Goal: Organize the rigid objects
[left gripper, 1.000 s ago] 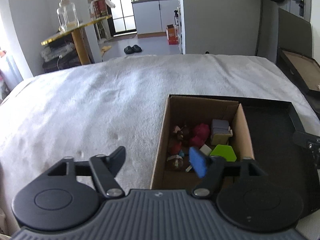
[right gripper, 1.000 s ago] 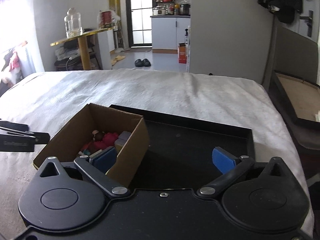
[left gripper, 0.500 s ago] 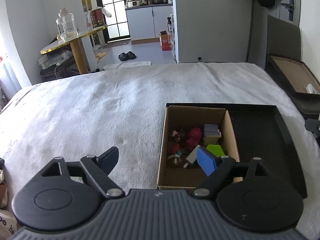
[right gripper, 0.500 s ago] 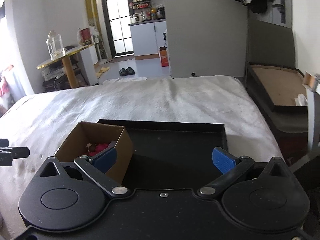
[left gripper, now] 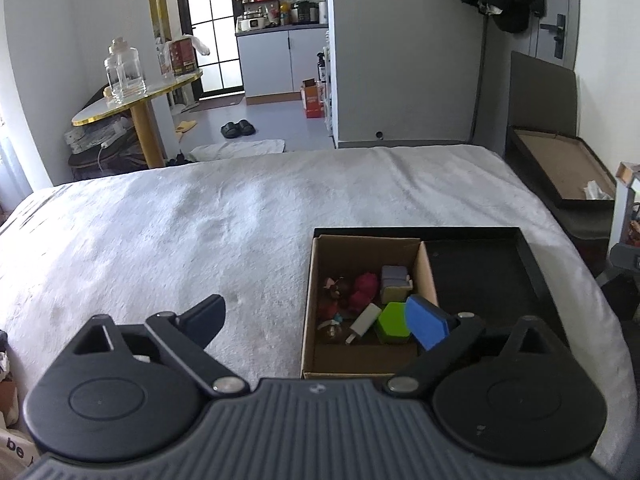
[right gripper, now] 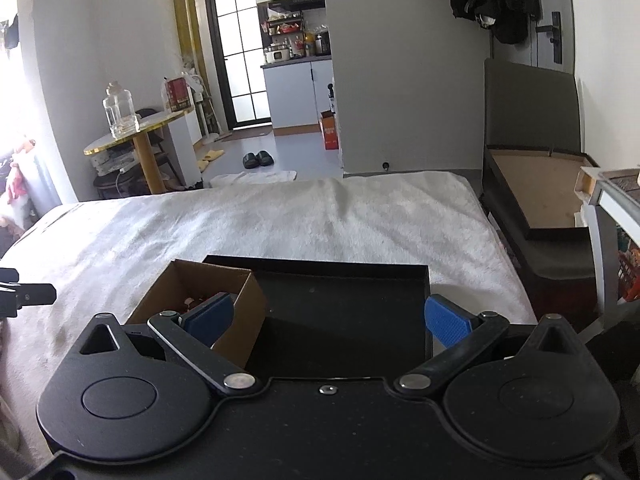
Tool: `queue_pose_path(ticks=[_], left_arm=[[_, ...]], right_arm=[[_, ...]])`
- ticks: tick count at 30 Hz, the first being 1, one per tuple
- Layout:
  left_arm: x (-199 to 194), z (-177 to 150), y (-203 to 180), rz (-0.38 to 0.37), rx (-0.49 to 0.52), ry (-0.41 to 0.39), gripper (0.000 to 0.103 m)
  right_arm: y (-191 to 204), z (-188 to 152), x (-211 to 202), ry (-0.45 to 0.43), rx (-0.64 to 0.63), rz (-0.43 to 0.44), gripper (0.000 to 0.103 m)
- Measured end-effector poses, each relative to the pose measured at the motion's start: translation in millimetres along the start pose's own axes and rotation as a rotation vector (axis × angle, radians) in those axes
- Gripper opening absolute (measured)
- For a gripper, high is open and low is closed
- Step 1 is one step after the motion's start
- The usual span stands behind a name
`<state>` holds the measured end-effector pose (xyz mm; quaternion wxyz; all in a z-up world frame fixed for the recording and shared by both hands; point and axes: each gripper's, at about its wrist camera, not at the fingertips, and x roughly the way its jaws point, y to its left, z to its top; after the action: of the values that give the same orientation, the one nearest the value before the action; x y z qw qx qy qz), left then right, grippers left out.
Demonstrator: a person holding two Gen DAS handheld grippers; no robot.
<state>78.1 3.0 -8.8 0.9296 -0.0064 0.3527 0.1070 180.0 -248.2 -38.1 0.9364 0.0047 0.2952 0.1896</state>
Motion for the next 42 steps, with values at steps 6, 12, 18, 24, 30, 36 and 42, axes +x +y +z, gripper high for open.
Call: queue_pose_path(ticks=[6,12,18,24,30,36,42], left_arm=[[-18,1,-2,-0.036,0.005,-0.029,0.097],[-35,1,-6,-0.091,0.018,-0.059,0.098],[-45,-1,-10,-0.132,0.032,-0.078,0.099],[-52,-4,-11,-0.158,0.032,-0.085,0.099],[-55,-7,-11,-0.179,0.031,-0.086,0.099],[-59,-10,-12,-0.204,0.025,-0.093,0.099],[-58,-16,-14,-0.217,0.038,-0.091,0.100]], right_arm=[[1,5,-17,-0.014,-0.018,0.035,0.103],[9,8,-31,-0.013,-0.026,0.095,0.103],[20,9,-39,0.003,-0.019,0.129,0.103],[28,7,-47,0.003,-0.020,0.160,0.103],[35,4,-54,0.000,-0.028,0.171,0.103],[40,3,-58,0.004,-0.024,0.188,0.103],[46,-2,-57,0.012,-0.036,0.225,0.103]])
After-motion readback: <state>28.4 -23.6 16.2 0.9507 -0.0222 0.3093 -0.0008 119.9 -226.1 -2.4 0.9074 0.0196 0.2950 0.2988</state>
